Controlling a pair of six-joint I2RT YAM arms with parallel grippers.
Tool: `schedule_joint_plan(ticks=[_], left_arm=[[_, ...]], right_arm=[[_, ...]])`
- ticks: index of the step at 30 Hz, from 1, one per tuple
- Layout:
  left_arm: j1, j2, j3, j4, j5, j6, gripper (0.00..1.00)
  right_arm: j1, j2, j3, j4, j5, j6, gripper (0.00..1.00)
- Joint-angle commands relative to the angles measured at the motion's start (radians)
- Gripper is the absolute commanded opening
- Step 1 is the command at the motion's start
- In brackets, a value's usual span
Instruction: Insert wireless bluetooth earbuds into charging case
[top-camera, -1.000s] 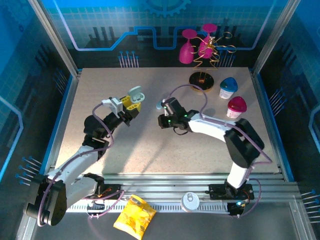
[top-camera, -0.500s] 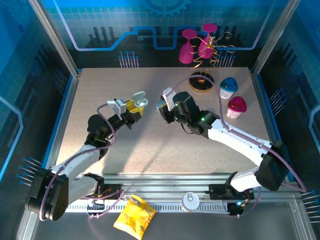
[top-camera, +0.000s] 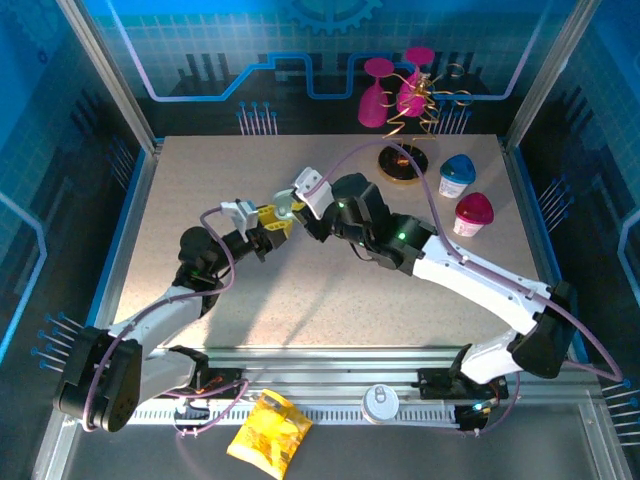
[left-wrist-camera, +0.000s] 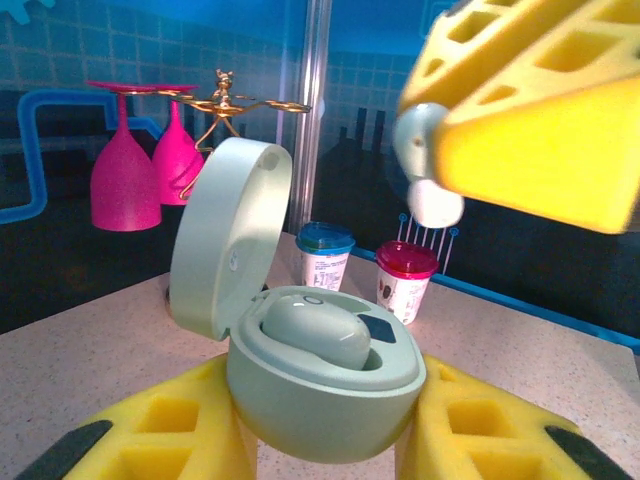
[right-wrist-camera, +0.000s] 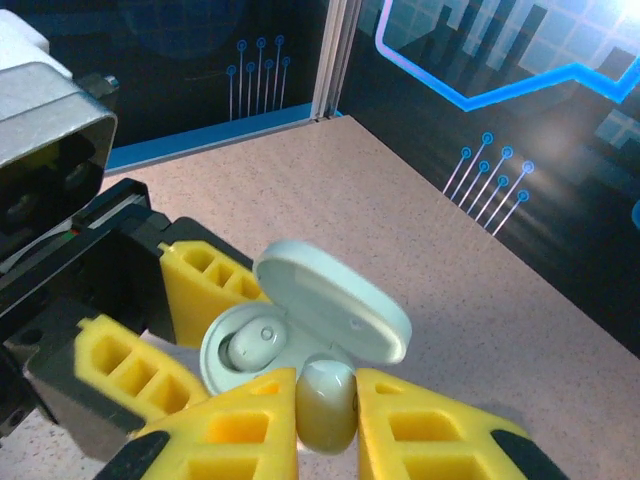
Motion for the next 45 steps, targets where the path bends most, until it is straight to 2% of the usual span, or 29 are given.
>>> schedule_joint_plan(ticks=[1, 17, 26, 31, 41, 45], left_arm=[[0.006, -0.018, -0.003, 0.005, 0.043, 0.027, 0.33], [0.006, -0.032, 0.003, -0.002, 0.039, 0.023, 0.33], [0.006, -0.027, 0.005, 0.014, 0.045, 0.010, 0.33], [0.006, -0.028, 0.004, 0.017, 0.045, 0.006, 0.33], [0.006, -0.006, -0.001, 0.055, 0.045, -0.009, 0.33], [0.006, -0.007, -0.003, 0.060, 0.045, -0.010, 0.33]], right_arm=[[0.004, 0.042, 0.047, -0.027, 0.030, -0.055, 0.17], [-0.017, 0.048, 0.020, -0.048, 0.027, -0.054, 0.17], [-0.024, 0.064, 0.042, -0.113, -0.036, -0.071, 0.18], [-0.024, 0.075, 0.062, -0.117, -0.054, -0.062, 0.30], [-0.027, 0.042, 0.069, -0.084, -0.052, -0.011, 0.44], [-0.050, -0.027, 0.022, -0.018, -0.129, 0.036, 0.52]])
